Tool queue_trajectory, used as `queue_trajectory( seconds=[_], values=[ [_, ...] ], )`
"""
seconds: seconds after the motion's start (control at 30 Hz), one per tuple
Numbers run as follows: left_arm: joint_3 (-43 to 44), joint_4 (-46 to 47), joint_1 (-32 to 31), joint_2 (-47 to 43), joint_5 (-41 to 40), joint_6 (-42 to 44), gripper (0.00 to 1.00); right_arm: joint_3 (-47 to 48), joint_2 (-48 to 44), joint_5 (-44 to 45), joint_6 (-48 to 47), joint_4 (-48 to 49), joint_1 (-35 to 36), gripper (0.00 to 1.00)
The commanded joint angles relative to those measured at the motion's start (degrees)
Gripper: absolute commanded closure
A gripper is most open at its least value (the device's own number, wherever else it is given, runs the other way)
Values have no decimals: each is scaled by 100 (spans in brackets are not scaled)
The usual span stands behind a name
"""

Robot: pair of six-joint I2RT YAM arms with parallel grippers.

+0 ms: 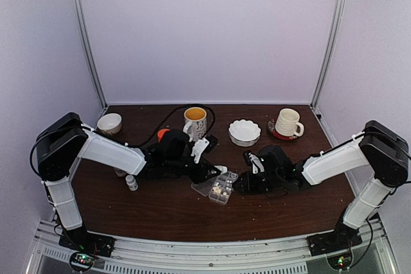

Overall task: Sort the pills into containers
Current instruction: Pour the pill into the compartment of the pill container.

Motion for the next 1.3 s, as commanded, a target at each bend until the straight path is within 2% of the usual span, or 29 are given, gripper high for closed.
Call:
queue_trajectory(
  seconds=[0.0,0.17,0.33,0.43,0.57,0.67,0.77,0.87,1.27],
  values=[
    [219,-117,-54,-41,-169,180,100,29,-199,82,-55,-20,26,71],
    [300,-302,-39,10,-251,96,100,19,-199,88,-55,-11,28,71],
    [269,-40,-45,116,104,59,100,18,-203,75,-51,-11,31,71],
    [408,-542,-97,85,-410,215,100,25,-224,75,-60,-27,28,71],
    [356,-390,-99,47,-28,303,100,20,-230,85,-84,-55,28,71],
    [575,-894,-150,112,-364,411,100,18,-222,84,-58,-32,28,71],
    [480,-709,-140,95,-203,404,100,0,-212,67,-38,14,28,71],
    [573,-938,-151,144,-426,387,100,4,-219,54,-45,11,28,71],
    [401,-342,-79,220,-34,168,100,35,-237,44,-78,-41,28,71]
  ],
)
